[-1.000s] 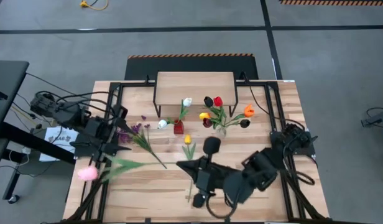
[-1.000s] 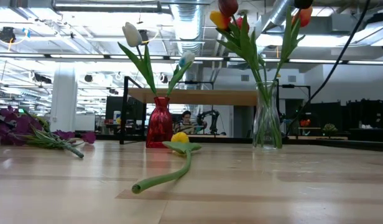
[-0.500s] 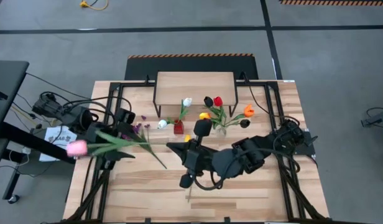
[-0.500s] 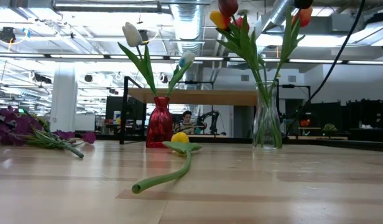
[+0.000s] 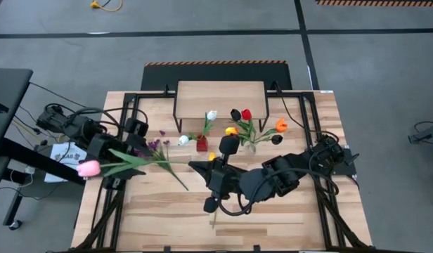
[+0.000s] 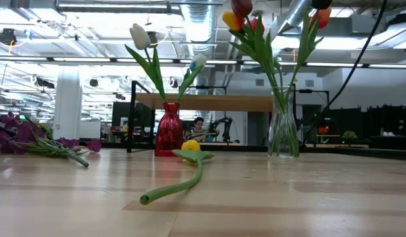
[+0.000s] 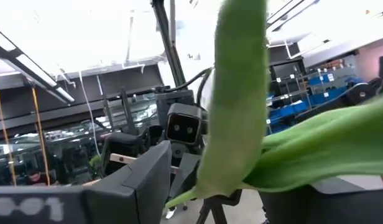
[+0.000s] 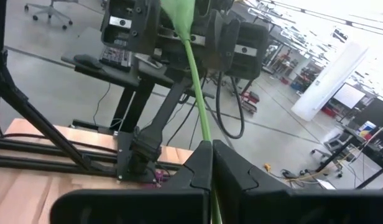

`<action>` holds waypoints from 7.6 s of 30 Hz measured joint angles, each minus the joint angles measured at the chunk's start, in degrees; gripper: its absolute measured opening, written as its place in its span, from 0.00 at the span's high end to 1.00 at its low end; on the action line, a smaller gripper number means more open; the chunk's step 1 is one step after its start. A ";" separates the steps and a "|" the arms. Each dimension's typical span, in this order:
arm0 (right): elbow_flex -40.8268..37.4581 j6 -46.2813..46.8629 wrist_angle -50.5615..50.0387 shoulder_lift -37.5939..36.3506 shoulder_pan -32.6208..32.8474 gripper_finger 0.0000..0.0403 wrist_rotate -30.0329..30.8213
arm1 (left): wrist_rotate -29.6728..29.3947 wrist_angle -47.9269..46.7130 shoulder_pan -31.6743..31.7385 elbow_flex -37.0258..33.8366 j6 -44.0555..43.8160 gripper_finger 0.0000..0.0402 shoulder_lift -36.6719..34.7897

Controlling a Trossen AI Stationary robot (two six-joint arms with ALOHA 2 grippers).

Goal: Pick and place flowers into a vace then onto a shelf
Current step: Put the pink flower into the transparent vase

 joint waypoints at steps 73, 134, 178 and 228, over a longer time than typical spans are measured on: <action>-0.02 37.00 -47.91 -6.32 23.04 0.71 23.79 | -18.72 -62.38 3.65 49.12 -10.41 1.00 19.77; -0.02 38.69 -60.36 -8.72 23.93 0.71 -7.65 | 40.19 -43.30 49.94 60.46 -13.28 1.00 59.61; -0.02 38.64 -60.37 -14.88 27.87 0.71 -10.51 | 23.95 -45.83 41.79 60.92 -9.42 1.00 64.84; -0.02 38.69 -60.37 -14.84 28.02 0.71 -10.60 | 29.82 -57.90 40.09 65.26 -7.28 0.66 65.71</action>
